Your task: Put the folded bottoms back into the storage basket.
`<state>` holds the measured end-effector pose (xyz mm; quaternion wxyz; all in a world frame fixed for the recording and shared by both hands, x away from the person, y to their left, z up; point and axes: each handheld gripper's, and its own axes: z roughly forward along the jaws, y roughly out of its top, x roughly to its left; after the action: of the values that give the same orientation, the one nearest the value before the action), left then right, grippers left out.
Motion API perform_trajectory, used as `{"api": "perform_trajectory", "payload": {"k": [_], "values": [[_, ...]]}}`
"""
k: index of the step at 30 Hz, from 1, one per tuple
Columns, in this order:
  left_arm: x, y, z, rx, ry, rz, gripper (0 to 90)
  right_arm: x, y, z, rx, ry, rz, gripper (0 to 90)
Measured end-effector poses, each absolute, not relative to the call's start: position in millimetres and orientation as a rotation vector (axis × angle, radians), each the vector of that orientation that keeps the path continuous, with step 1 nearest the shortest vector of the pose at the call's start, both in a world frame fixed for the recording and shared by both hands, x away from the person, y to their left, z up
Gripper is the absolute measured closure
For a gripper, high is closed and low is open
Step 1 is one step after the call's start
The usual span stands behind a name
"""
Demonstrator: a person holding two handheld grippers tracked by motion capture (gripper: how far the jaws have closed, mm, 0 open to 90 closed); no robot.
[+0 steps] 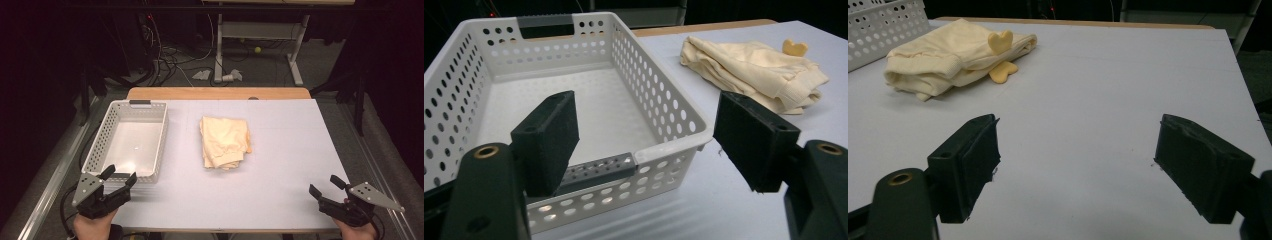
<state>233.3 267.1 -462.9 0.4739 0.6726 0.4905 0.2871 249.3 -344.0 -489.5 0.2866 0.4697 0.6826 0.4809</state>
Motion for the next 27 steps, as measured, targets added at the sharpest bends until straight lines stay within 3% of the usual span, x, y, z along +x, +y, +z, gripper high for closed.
{"api": "perform_trajectory", "payload": {"k": [12, 27], "values": [[233, 251, -462, 1.722, 1.136, 0.763, 24.8, 250, -344, -490, 1.251, 1.83, 1.282, 18.2], [239, 235, -462, 1.748, 1.084, 0.694, 24.8, 251, -343, -490, 1.253, 1.828, 1.282, 18.2]]}}
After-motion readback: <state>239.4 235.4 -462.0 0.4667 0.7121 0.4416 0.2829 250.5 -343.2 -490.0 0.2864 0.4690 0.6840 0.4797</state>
